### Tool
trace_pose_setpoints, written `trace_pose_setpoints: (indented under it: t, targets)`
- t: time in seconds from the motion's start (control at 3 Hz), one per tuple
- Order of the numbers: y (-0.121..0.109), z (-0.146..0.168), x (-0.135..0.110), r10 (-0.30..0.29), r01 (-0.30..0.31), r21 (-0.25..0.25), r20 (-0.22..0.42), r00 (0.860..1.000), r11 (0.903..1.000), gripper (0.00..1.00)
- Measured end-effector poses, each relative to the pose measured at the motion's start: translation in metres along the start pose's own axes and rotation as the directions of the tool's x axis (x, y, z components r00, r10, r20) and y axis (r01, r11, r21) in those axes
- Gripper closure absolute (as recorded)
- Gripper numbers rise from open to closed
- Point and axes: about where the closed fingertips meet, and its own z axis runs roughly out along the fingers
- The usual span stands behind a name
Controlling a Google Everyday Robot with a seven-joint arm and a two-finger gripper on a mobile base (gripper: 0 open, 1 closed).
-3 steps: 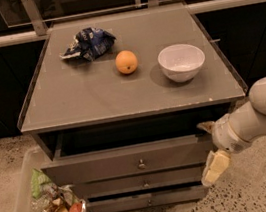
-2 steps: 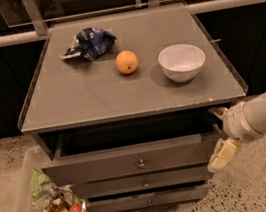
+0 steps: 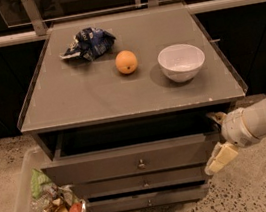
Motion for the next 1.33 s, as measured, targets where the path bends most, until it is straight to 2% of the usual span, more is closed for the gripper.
trace_pose_setpoints:
  t: [0.33,0.67,1.33]
  targets:
    - [-0.003,0.037,0.009,0.046,-0.042,-0.044,0.097,0.994,0.9981,0.0]
    - [-0.001,0.047,0.006,0.059,-0.051,-0.067,0.12,0.991,0.9964,0.0]
    - [0.015,0.05,-0.013,0.064,-0.052,-0.11,0.101,0.993,0.9926,0.0]
